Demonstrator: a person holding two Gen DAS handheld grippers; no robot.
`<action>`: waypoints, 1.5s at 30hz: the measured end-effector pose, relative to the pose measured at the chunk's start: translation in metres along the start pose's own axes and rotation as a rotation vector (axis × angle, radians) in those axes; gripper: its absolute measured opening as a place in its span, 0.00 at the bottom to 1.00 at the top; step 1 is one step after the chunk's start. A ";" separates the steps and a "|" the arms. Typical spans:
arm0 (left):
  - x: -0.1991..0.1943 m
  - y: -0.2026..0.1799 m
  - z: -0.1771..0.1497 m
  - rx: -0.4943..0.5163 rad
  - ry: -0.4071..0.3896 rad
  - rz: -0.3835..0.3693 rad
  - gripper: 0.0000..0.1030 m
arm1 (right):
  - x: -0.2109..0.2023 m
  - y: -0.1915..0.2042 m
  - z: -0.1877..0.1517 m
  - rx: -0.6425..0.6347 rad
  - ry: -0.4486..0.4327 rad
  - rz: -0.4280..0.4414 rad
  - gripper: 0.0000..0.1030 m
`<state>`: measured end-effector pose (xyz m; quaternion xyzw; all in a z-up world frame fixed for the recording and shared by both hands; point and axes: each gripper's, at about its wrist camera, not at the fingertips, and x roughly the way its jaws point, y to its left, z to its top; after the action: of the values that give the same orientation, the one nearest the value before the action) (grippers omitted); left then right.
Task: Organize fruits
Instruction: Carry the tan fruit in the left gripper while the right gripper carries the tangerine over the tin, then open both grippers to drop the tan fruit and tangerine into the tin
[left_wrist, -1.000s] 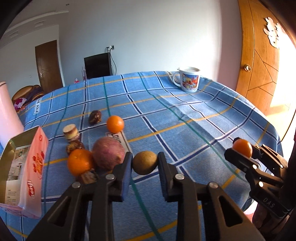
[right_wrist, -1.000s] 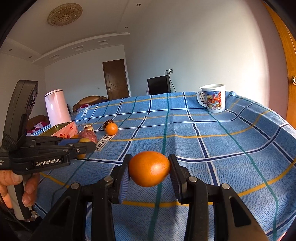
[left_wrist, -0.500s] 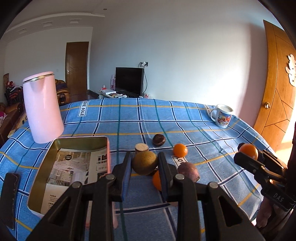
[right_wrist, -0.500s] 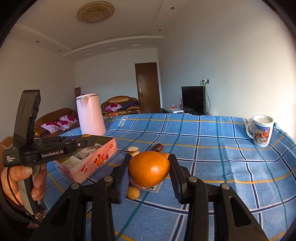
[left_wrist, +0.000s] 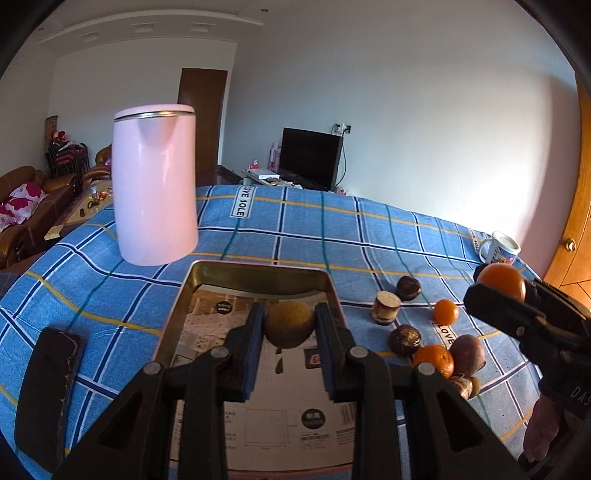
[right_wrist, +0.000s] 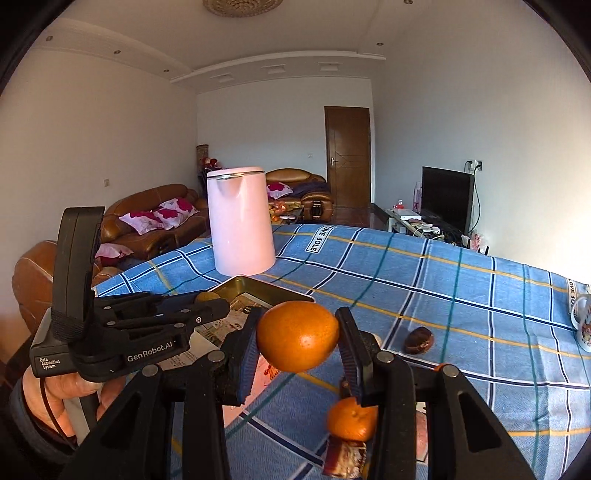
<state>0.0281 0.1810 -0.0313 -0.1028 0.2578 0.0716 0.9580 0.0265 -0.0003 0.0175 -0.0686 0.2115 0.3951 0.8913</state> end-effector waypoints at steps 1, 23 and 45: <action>0.002 0.005 0.000 -0.006 0.000 0.008 0.28 | 0.008 0.003 0.001 -0.002 0.012 0.004 0.40; 0.024 0.046 -0.002 -0.058 0.052 0.061 0.28 | 0.108 0.051 -0.006 -0.091 0.201 0.041 0.41; -0.021 0.022 -0.012 -0.062 -0.049 0.047 0.86 | 0.042 0.032 -0.025 -0.057 0.151 0.015 0.59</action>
<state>0.0006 0.1974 -0.0346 -0.1249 0.2344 0.1044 0.9584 0.0199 0.0425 -0.0216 -0.1221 0.2672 0.4013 0.8676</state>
